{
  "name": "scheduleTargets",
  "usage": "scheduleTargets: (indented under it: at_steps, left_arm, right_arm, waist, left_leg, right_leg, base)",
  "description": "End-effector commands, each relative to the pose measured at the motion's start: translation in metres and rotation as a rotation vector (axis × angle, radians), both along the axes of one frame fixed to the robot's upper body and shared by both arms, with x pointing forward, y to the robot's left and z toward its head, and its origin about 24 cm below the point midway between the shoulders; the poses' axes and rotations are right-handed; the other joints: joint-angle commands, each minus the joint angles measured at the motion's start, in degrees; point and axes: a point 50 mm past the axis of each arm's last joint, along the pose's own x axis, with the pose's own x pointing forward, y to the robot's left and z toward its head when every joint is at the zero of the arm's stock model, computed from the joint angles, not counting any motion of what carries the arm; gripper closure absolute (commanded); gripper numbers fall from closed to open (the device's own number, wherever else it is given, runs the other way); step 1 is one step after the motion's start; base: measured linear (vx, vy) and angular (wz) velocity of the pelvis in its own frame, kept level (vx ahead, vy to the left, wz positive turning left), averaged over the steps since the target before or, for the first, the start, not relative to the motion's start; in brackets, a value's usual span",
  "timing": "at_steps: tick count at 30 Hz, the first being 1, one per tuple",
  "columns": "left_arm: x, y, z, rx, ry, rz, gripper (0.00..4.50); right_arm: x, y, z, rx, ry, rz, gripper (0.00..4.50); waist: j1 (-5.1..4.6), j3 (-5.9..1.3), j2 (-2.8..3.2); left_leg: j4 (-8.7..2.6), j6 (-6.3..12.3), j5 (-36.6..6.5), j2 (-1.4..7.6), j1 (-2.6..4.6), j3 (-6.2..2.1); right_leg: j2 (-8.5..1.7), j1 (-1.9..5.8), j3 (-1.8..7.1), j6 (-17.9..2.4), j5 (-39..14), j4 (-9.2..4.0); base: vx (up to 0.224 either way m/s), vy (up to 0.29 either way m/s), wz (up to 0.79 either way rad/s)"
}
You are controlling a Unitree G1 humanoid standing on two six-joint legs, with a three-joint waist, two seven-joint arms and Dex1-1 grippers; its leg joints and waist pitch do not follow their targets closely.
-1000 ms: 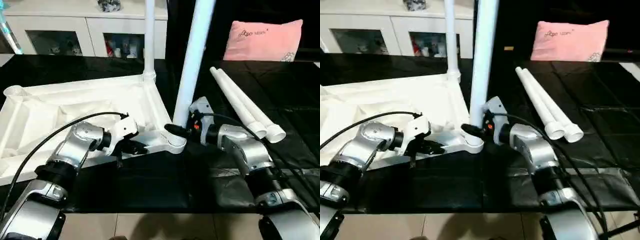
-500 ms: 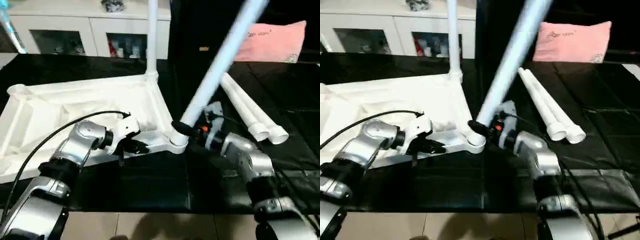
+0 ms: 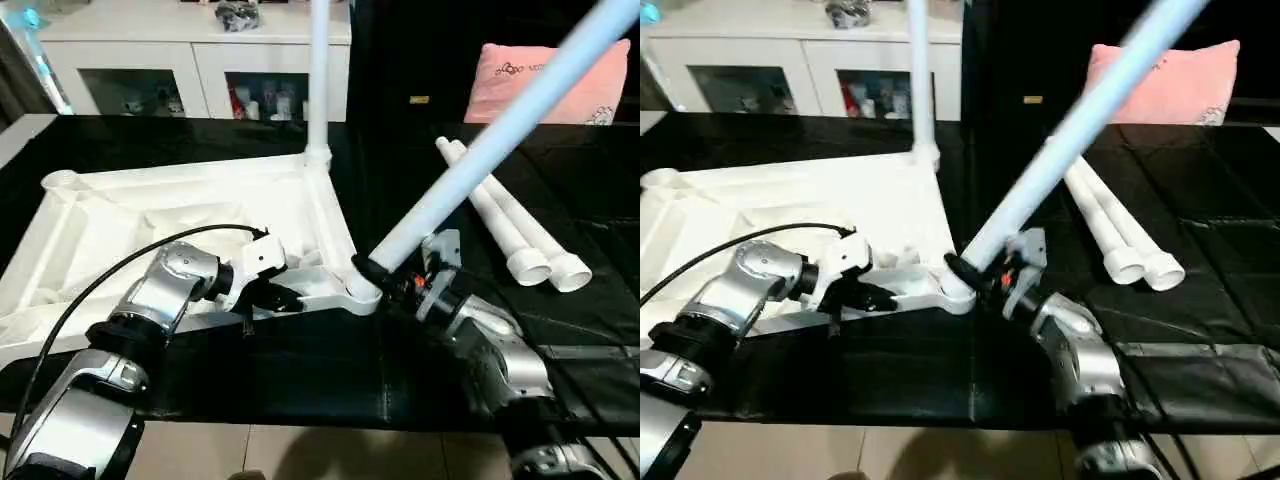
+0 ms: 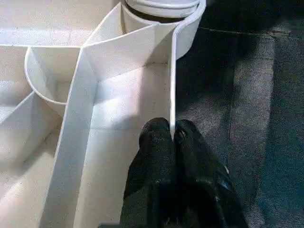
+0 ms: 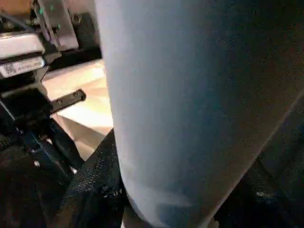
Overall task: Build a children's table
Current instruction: Insert table leg to table base
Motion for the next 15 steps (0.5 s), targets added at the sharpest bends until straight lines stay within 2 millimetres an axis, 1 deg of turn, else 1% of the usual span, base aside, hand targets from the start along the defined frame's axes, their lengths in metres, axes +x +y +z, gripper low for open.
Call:
scheduleTargets:
  at_steps: [1,2,3,4,5,6,7,8,11,12,13,14,15]
  left_arm:
    - [0.011,0.009,0.015,0.020,-0.067,0.056,4.50]
    - [0.011,0.009,0.015,0.020,-0.067,0.056,4.50]
    - [0.010,0.009,0.014,0.020,-0.067,0.058,4.50]
    - [0.009,0.009,0.013,0.019,-0.067,0.063,4.50]
    - [0.008,0.010,0.012,0.019,-0.066,0.065,4.50]
    - [0.007,0.011,0.009,0.019,-0.066,0.071,4.50]
    - [0.007,0.011,0.009,0.019,-0.066,0.071,4.50]
    - [0.006,0.011,0.008,0.021,-0.065,0.071,4.50]
    - [0.005,0.012,0.007,0.023,-0.065,0.071,4.50]
    - [0.003,0.012,0.005,0.023,-0.063,0.075,4.50]
    - [0.003,0.012,0.005,0.023,-0.063,0.075,4.50]
    - [0.003,0.012,0.005,0.023,-0.063,0.075,4.50]
    - [0.002,0.012,0.005,0.021,-0.061,0.075,4.50]
  right_arm:
    - [-0.020,-0.007,-0.034,-0.185,0.131,0.086,2.55]
    - [-0.020,-0.007,-0.034,-0.185,0.131,0.086,2.55]
    - [-0.020,-0.006,-0.034,-0.210,0.126,0.104,2.55]
    - [-0.020,-0.004,-0.034,-0.268,0.118,0.150,2.55]
    - [-0.019,-0.003,-0.033,-0.290,0.114,0.180,2.55]
    - [-0.016,0.000,-0.031,-0.305,0.113,0.209,2.55]
    - [-0.016,0.000,-0.031,-0.305,0.113,0.210,2.55]
    - [-0.015,0.001,-0.030,-0.311,0.114,0.229,2.55]
    - [-0.014,0.002,-0.029,-0.315,0.116,0.239,2.55]
    - [-0.014,0.005,-0.030,-0.332,0.125,0.282,2.55]
    - [-0.014,0.005,-0.030,-0.332,0.125,0.282,2.55]
    - [-0.014,0.005,-0.030,-0.332,0.125,0.282,2.55]
    - [-0.013,0.007,-0.031,-0.338,0.134,0.300,2.55]
  waist:
    - [-0.13,-3.68,-0.20]
    - [-0.11,-3.70,-0.06]
    - [-0.26,-3.69,-0.83]
    - [-0.14,-3.67,-0.37]
    - [-0.35,-3.65,-1.62]
    - [-0.05,-3.63,-1.21]
    - [-0.22,-3.58,-1.56]
    - [-0.22,-3.56,-1.72]
    - [-0.53,-3.52,-1.60]
    - [-0.61,-3.61,-2.44]
    - [-0.63,-3.70,-2.87]
    - [-0.61,-3.67,-2.60]
    - [-0.61,-3.67,-2.60]
  left_leg:
    - [-3.81,2.82,-10.67,1.12,-0.11,0.04]
    - [-3.79,2.89,-10.47,1.15,-0.11,0.03]
    - [-3.84,3.16,-10.35,1.25,-0.18,0.11]
    - [-3.84,3.02,-10.24,1.21,-0.18,0.02]
    - [-3.80,3.36,-10.10,1.16,-0.30,0.25]
    - [-3.81,3.49,-9.71,1.16,-0.20,0.12]
    - [-3.82,3.64,-9.71,1.24,-0.24,0.22]
    - [-3.85,3.66,-9.89,1.29,-0.16,0.24]
    - [-4.12,2.96,-11.79,1.48,0.00,0.06]
    - [-4.17,2.86,-11.71,1.50,-0.09,0.01]
    - [-4.13,3.01,-10.96,1.51,-0.15,0.07]
    - [-4.20,2.97,-10.73,1.64,-0.08,0.05]
    - [-4.20,2.97,-10.73,1.64,-0.08,0.05]
  right_leg:
    - [-3.77,3.61,3.58,-4.31,-21.36,-5.38]
    - [-3.78,3.59,3.61,-4.33,-21.10,-5.32]
    - [-3.76,3.56,3.68,-4.22,-20.92,-5.39]
    - [-3.80,3.53,3.62,-4.34,-21.03,-5.20]
    - [-3.73,3.59,3.68,-3.95,-21.19,-5.37]
    - [-4.03,3.54,3.70,-3.97,-22.16,-5.13]
    - [-4.05,3.45,3.74,-3.68,-22.60,-5.35]
    - [-4.03,3.34,3.75,-3.38,-23.08,-5.46]
    - [-4.07,3.21,3.71,-3.03,-23.84,-5.68]
    - [-4.14,3.39,3.69,-2.95,-23.65,-5.39]
    - [-4.17,3.36,3.80,-2.98,-23.07,-5.25]
    - [-4.17,3.22,3.90,-3.21,-22.33,-5.30]
    - [-4.17,3.22,3.90,-3.21,-22.33,-5.30]
  base:
    - [0.000,0.000,0.00]
    - [0.000,0.000,0.00]
    - [0.000,0.000,0.00]
    - [0.000,0.000,0.00]
    - [0.000,0.000,0.00]
    - [0.000,0.000,0.00]
    - [0.000,0.000,0.00]
    - [0.000,0.000,0.00]
    - [0.000,0.000,0.00]
    - [0.000,0.000,0.00]
    - [0.000,0.000,0.00]
    - [0.000,0.000,0.00]
    - [0.000,0.000,0.00]
